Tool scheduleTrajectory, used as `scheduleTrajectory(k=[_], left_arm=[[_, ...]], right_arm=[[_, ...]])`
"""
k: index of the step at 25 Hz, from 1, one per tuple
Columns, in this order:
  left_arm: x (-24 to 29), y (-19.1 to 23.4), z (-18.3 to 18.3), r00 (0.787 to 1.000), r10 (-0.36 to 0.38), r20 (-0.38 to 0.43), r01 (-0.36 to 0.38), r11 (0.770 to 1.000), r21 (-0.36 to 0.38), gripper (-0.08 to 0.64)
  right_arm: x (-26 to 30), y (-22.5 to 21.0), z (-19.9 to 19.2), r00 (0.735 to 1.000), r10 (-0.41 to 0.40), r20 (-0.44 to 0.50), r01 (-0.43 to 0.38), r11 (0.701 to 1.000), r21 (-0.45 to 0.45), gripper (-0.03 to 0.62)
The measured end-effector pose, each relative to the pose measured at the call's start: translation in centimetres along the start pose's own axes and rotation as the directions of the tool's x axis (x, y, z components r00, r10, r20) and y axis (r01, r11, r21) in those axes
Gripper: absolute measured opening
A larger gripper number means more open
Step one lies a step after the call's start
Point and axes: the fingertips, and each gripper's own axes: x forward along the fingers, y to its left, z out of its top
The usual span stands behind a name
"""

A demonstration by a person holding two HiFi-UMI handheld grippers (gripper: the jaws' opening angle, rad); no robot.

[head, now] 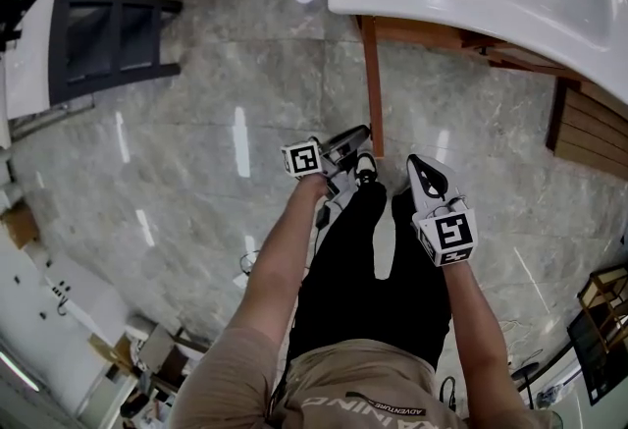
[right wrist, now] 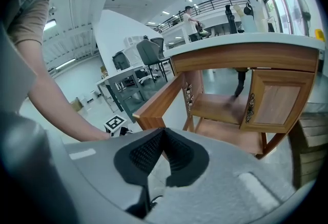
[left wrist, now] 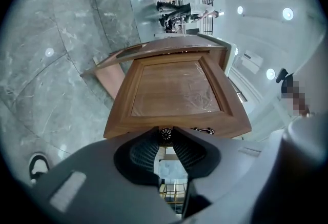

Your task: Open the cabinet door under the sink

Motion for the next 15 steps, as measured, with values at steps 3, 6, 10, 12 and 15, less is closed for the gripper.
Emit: scheduleTrajectory(k=[3,6,10,12,15], left_arm=[[-0.4,0.1,-0.1,1.000,0.014,0.009,-0.014,1.000,-0.011,0.101],[-0.3,-0.5,0.0,1.000,0.006,0.020,-0.004,0.998,-0.067,0.101],[-0.7,-1.2,0.4,0.999,-0.017,0.037,0.021,0.995,-0.099,0.100],[-1.3,-1.4,1.0,0.999,-0.026,0.043,0.031,0.994,-0.105,0.100],[-2.9,-0.3,2.2,0.998,0.057,0.004,-0.057,0.998,-0.008,0.100]], right_arm=[[-0.4,0.1,-0.1,1.000,-0.008,-0.001,0.008,1.000,0.019,0.002],[-0.5,0.4,0.3,1.000,-0.006,-0.002,0.006,1.000,0.003,0.002],[-0.9,0.6,0.8,1.000,-0.015,-0.005,0.015,1.000,-0.002,0.002],[-1.1,0.9,1.2,1.000,-0.016,0.002,0.016,1.000,-0.002,0.002],[-1.1,1.4,1.4,1.000,-0.013,-0.001,0.013,1.000,-0.006,0.002]])
